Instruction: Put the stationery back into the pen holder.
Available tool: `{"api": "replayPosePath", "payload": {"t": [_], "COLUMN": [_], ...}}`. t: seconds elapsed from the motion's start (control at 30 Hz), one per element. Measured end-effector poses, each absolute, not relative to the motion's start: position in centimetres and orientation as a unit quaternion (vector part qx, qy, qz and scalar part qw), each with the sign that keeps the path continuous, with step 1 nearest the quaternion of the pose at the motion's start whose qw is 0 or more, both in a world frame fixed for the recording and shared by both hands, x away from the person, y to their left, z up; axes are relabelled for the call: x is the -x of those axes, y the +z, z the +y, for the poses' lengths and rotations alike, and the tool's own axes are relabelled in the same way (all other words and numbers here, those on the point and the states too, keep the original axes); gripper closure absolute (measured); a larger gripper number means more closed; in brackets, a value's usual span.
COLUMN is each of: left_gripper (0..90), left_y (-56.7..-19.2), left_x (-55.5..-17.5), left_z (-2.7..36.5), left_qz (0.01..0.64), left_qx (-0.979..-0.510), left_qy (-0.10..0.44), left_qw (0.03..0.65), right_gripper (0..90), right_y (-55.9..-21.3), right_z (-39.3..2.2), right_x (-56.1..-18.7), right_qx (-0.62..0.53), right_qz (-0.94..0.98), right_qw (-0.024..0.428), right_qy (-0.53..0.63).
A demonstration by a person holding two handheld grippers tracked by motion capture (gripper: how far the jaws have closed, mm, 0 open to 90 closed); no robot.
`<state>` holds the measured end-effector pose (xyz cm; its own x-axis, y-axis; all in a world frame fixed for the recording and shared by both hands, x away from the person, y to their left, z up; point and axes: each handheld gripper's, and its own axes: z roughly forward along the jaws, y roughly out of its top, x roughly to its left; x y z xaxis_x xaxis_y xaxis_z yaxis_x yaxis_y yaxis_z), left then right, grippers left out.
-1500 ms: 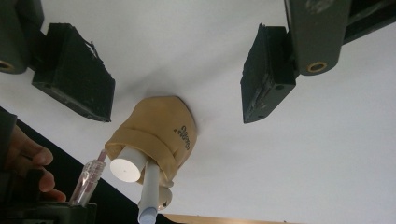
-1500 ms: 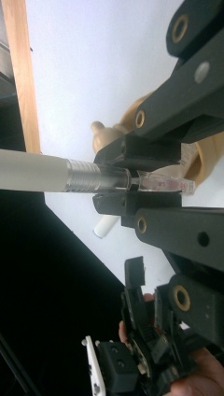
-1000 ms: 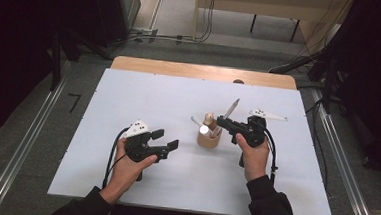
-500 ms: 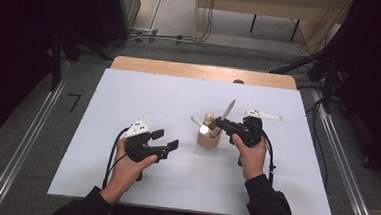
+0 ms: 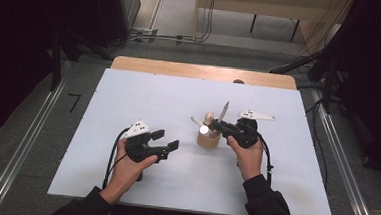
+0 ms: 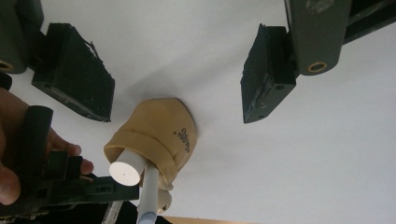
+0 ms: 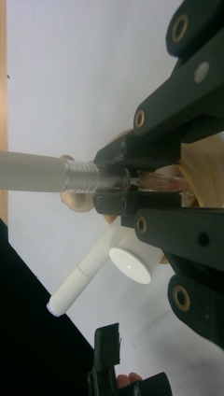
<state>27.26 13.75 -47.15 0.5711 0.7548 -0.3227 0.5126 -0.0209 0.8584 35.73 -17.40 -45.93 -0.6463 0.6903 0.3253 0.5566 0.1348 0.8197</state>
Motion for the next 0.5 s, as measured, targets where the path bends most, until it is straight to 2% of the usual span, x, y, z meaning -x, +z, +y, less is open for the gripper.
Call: {"api": "replayPosePath", "payload": {"t": [0.1, 0.5], "left_gripper": [27.4, 27.3], "left_y": [-47.14, -47.14], "left_x": [-27.24, -27.25], "left_z": [13.74, 13.79], "left_qz": [0.449, 0.448], "left_qx": [-0.706, -0.706], "left_qy": [0.113, 0.115], "left_qw": [0.537, 0.535], "right_gripper": [76.1, 61.9], "right_y": [-46.05, -45.76], "right_z": [-17.29, -17.55], "right_x": [-35.76, -35.68], "right_qx": [-0.416, -0.417], "right_qz": [0.753, 0.745], "right_qw": [0.066, 0.070], "right_qy": [0.506, 0.516]}}
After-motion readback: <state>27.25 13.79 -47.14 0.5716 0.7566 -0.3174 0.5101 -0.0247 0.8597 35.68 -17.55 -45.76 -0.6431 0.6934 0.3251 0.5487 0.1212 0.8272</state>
